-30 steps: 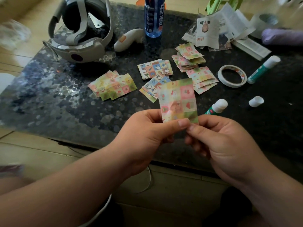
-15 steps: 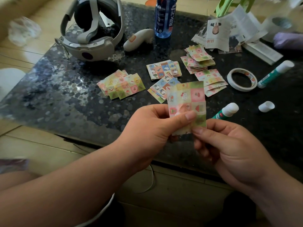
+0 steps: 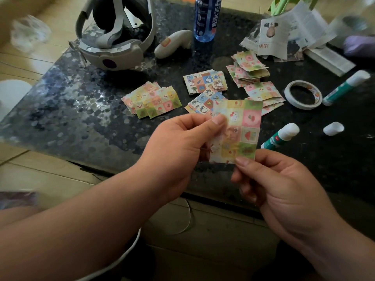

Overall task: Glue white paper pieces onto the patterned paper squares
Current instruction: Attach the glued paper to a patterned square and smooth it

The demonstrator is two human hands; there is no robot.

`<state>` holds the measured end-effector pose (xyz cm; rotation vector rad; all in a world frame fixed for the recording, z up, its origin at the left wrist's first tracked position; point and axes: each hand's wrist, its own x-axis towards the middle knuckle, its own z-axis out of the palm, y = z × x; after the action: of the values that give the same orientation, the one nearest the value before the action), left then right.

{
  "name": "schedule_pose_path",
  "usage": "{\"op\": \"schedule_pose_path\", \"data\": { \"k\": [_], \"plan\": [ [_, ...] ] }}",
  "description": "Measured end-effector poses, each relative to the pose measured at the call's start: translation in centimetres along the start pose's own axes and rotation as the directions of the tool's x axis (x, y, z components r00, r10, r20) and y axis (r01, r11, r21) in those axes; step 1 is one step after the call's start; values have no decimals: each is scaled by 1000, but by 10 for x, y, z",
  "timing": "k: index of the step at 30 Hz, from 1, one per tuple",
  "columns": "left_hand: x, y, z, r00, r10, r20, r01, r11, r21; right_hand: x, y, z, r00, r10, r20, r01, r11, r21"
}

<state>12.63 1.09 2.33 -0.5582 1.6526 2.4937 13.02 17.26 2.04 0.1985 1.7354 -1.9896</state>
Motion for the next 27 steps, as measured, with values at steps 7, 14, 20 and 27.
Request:
{"op": "schedule_pose_path", "data": {
  "k": [7,14,20,27],
  "plan": [
    [1,2,-2,999,26,-22,-26,1000,5,0,-1,-1,1000,-6,13,7,1000,-5],
    [1,3,-1,1000,4,-17,-4,1000,-5,-1,-3,-1,1000,5,18,-5,1000,-18],
    [-4,6,2,997,-39,74,39,999,-4,-3,-3,0,1000,19,15,-19,999,-29],
    [-3,5,0,998,-20,53,21,1000,-14,-4,-5,1,999,25,22,-24,998,-51]
  ]
}}
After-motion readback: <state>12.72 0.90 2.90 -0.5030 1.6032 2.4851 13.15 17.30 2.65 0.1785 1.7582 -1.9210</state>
